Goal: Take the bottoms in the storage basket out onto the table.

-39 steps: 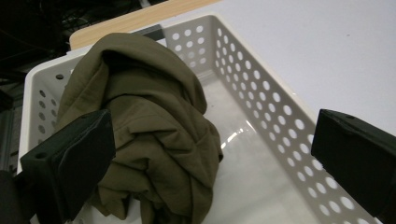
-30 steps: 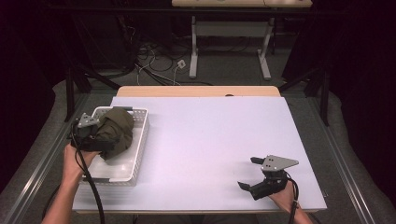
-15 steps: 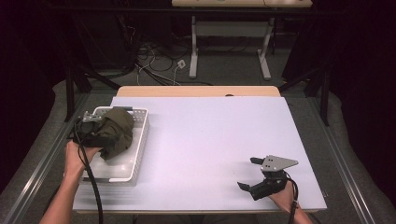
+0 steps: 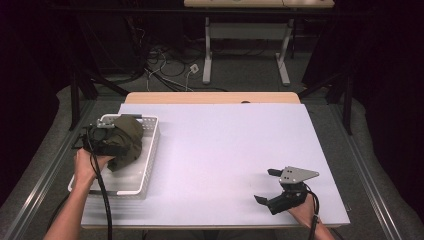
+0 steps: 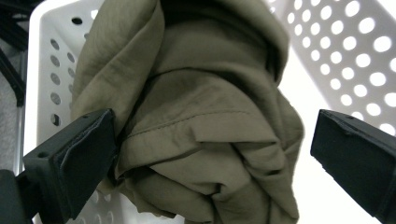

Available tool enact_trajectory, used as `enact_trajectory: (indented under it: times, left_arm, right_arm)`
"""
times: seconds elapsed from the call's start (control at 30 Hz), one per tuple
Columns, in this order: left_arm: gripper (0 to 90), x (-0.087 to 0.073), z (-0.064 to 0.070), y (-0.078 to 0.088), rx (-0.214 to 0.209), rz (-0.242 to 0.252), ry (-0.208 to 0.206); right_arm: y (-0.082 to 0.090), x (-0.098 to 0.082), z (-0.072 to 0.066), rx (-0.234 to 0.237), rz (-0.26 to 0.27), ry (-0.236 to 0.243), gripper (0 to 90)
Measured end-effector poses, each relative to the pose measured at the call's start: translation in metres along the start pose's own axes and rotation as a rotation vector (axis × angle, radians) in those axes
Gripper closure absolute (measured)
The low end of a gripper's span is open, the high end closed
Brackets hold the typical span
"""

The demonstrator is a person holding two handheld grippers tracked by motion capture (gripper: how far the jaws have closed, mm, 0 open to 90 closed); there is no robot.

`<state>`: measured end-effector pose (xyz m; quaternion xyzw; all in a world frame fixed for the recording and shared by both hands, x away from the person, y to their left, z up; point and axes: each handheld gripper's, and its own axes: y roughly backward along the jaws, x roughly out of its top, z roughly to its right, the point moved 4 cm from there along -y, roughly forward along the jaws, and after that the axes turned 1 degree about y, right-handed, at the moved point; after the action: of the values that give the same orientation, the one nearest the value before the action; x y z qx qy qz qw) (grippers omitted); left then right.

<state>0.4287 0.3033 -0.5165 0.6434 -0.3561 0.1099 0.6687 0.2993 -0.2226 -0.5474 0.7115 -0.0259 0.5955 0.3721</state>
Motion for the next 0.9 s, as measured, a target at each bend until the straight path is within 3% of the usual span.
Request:
enact_trajectory:
  times: [0.3, 0.9]
  left_arm:
    - [0.1, 0.000, -0.002, -0.012, 0.003, -0.046, 0.022]
    - [3.0, -0.001, -0.001, -0.028, 0.013, -0.119, 0.010]
  right_arm:
    - [-0.001, -0.001, 0.000, 0.011, -0.006, -0.005, 0.0]
    - [-0.001, -0.001, 0.000, 0.014, -0.005, -0.010, 0.0]
